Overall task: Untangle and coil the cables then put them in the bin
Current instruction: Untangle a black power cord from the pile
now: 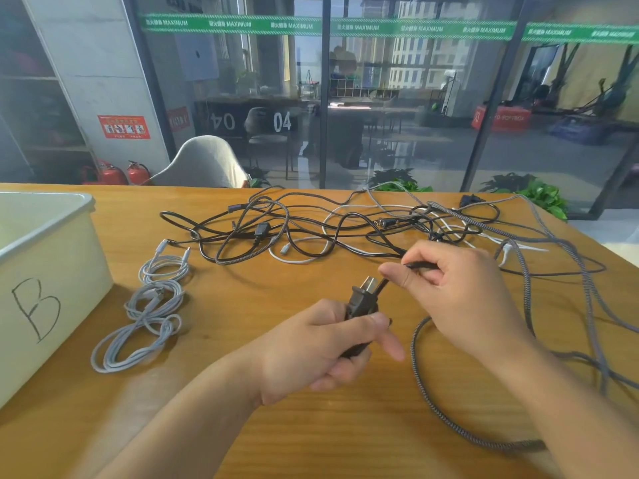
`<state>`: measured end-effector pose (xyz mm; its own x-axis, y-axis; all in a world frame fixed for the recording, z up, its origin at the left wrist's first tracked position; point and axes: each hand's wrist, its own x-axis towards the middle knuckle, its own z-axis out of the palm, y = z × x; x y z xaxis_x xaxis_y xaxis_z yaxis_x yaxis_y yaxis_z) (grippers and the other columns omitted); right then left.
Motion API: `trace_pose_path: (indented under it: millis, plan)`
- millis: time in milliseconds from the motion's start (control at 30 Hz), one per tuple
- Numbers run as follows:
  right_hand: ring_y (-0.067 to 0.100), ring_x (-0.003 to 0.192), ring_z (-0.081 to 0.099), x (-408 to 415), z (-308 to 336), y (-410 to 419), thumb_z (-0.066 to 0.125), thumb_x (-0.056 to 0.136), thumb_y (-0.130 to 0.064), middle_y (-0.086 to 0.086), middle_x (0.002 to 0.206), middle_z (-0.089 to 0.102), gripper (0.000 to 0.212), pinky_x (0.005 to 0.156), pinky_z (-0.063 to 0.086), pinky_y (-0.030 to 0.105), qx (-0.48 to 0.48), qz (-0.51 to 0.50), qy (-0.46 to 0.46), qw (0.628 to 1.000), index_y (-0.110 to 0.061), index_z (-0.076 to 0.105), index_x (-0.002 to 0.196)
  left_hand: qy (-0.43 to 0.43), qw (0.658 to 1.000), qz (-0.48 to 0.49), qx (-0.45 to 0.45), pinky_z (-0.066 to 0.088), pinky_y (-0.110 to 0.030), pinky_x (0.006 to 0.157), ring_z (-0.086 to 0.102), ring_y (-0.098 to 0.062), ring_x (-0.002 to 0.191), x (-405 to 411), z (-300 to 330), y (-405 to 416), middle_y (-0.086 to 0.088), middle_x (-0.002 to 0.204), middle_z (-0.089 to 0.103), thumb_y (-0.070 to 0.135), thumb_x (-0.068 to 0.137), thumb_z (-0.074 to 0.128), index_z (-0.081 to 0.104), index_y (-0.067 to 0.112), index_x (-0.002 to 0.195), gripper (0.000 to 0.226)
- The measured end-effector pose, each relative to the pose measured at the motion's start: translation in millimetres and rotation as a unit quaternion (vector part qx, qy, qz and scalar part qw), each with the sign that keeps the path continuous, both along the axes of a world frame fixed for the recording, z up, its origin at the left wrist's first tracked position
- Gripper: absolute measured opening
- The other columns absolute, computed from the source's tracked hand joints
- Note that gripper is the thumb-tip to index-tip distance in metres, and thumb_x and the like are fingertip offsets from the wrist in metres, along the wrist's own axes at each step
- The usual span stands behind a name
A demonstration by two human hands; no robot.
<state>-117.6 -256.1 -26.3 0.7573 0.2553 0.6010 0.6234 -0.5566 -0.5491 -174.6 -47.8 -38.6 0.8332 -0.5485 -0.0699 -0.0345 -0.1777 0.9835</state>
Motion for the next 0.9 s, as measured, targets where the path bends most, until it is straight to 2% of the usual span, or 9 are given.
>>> trace_pose_path:
  millis: [100, 167, 300, 367, 433, 533, 600, 700, 900]
  plan:
    - [0.008, 0.042, 0.034, -9.3, 0.0, 5.7, 0.069, 0.092, -0.050, -0.008, 0.046, 0.049, 0.029, 0.044, 0.026, 0.023, 0.021, 0.040, 0.030, 0.999, -0.025, 0.070, 0.075, 0.003, 0.999, 0.047, 0.010, 0.017, -0.038, 0.055, 0.024, -0.015, 0.050, 3.4, -6.6, -3.4, 0.002, 0.054, 0.033, 0.038, 0.110, 0.042, 0.071, 0.007, 0.113, 0.043]
    - [0.006, 0.041, 0.034, -16.4, 2.8, 9.7, 0.063, 0.097, -0.044, -0.014, 0.046, 0.045, 0.029, 0.044, 0.023, 0.020, 0.025, 0.080, 0.062, 0.995, -0.024, 0.070, 0.077, 0.007, 0.996, 0.093, -0.010, 0.018, -0.031, 0.051, 0.026, -0.014, 0.052, 6.7, -10.8, -3.7, 0.003, 0.055, 0.034, 0.038, 0.110, 0.042, 0.070, 0.007, 0.113, 0.043]
    - [0.003, 0.044, 0.036, -31.0, 6.1, 14.6, 0.051, 0.107, -0.037, -0.009, 0.049, 0.042, 0.031, 0.048, 0.026, 0.012, 0.013, 0.179, 0.100, 0.979, -0.023, 0.069, 0.085, -0.001, 0.981, 0.181, -0.074, 0.022, -0.026, 0.048, 0.026, -0.015, 0.052, 12.2, -10.6, 5.7, 0.001, 0.059, 0.031, 0.040, 0.109, 0.041, 0.076, 0.027, 0.082, 0.046]
    - [0.008, 0.049, 0.035, -36.0, 0.9, 19.0, 0.044, 0.108, -0.045, 0.006, 0.056, 0.043, 0.034, 0.051, 0.026, 0.017, -0.042, 0.199, 0.112, 0.973, -0.029, 0.067, 0.089, 0.002, 0.968, 0.212, -0.137, 0.019, -0.027, 0.048, 0.024, -0.016, 0.052, 14.6, -7.9, 11.6, 0.000, 0.060, 0.031, 0.040, 0.109, 0.041, 0.079, 0.022, 0.092, 0.045]
    - [0.012, 0.053, 0.040, -39.5, -7.5, 26.2, 0.038, 0.109, -0.049, 0.003, 0.061, 0.046, 0.034, 0.055, 0.029, 0.022, -0.092, 0.218, 0.134, 0.962, -0.033, 0.065, 0.093, 0.001, 0.961, 0.222, -0.163, 0.020, -0.029, 0.050, 0.028, -0.017, 0.051, 13.8, -5.3, 13.6, -0.002, 0.060, 0.032, 0.047, 0.105, 0.042, 0.077, 0.014, 0.109, 0.048]
    - [0.018, 0.058, 0.042, -40.4, -15.7, 33.6, 0.036, 0.111, -0.044, -0.010, 0.062, 0.045, 0.029, 0.059, 0.033, 0.029, -0.117, 0.257, 0.170, 0.944, -0.036, 0.061, 0.099, -0.051, 0.969, 0.211, -0.119, 0.030, -0.026, 0.049, 0.044, -0.022, 0.057, 11.2, -7.2, 7.7, -0.006, 0.061, 0.041, 0.058, 0.098, 0.056, 0.079, 0.020, 0.097, 0.044]
    - [0.018, 0.060, 0.042, -39.5, -17.5, 33.1, 0.036, 0.112, -0.039, -0.013, 0.064, 0.046, 0.027, 0.060, 0.035, 0.030, -0.128, 0.275, 0.176, 0.936, -0.032, 0.060, 0.103, -0.088, 0.965, 0.223, -0.106, 0.033, -0.025, 0.044, 0.045, -0.026, 0.062, 10.3, -9.3, 5.7, -0.006, 0.062, 0.044, 0.050, 0.093, 0.064, 0.077, 0.018, 0.087, 0.035]
    - [0.020, 0.063, 0.046, -40.0, -19.9, 33.6, 0.036, 0.113, -0.037, -0.010, 0.066, 0.049, 0.022, 0.063, 0.042, 0.038, -0.183, 0.287, 0.158, 0.927, -0.035, 0.055, 0.104, -0.072, 0.955, 0.240, -0.156, 0.034, -0.025, 0.037, 0.037, -0.020, 0.052, 11.8, -8.4, 8.6, -0.002, 0.065, 0.037, 0.032, 0.103, 0.061, 0.075, 0.016, 0.110, 0.022]
    - [0.026, 0.068, 0.051, -34.9, -26.0, 33.8, 0.036, 0.114, -0.032, -0.005, 0.071, 0.049, 0.023, 0.069, 0.055, 0.042, -0.180, 0.320, 0.280, 0.887, -0.029, 0.058, 0.116, -0.042, 0.949, 0.212, -0.231, 0.036, -0.025, 0.056, 0.037, -0.015, 0.056, 11.8, -2.8, 13.9, 0.000, 0.066, 0.036, 0.034, 0.102, 0.060, 0.063, -0.004, 0.121, 0.044]
